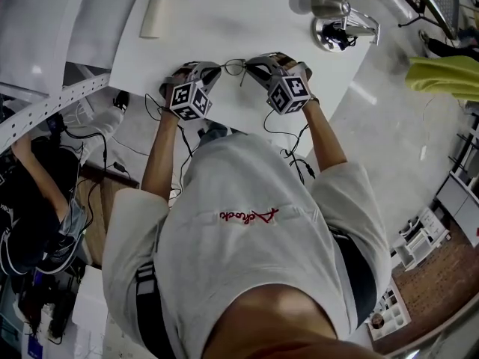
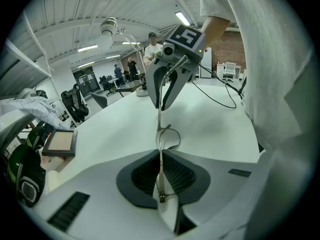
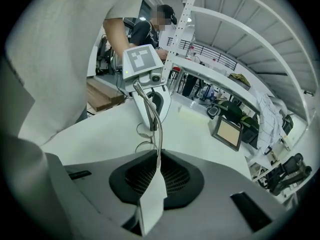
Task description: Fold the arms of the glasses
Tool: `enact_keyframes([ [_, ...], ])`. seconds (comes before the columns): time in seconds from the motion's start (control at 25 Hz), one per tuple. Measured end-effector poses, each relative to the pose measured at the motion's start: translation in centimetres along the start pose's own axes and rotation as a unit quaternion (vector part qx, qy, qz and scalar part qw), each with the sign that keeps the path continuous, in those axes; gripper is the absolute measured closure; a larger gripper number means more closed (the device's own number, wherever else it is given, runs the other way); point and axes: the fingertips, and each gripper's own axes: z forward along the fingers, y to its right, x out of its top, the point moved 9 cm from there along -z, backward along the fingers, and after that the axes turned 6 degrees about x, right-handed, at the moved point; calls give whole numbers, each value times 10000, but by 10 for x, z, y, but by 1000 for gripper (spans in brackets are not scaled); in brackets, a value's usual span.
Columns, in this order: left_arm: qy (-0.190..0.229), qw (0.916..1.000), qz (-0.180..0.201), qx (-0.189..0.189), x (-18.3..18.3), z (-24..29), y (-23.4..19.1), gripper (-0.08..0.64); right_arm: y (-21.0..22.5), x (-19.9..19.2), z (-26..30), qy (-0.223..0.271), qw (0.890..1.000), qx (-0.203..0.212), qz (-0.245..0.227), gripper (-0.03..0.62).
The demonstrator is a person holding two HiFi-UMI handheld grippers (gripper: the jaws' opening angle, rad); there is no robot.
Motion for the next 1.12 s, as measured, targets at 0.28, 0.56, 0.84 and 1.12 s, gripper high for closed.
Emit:
enact_keyframes([
  [0.28, 125, 9998, -121, -26, -1, -1, -1, 514, 0, 3, 2, -33, 10000, 49, 45, 566],
  [0.56, 288, 9993, -254, 24, -5, -3, 0, 515, -2, 9, 11, -131, 9998, 144, 78, 568],
  [0.84, 562, 9972, -356, 351, -7, -24, -3, 515, 1, 15, 21, -246, 9996, 7, 128, 571],
  [1.12, 471, 9916, -867, 832, -30, -61, 3, 515, -4, 20, 34, -483, 9988, 29, -64, 571],
])
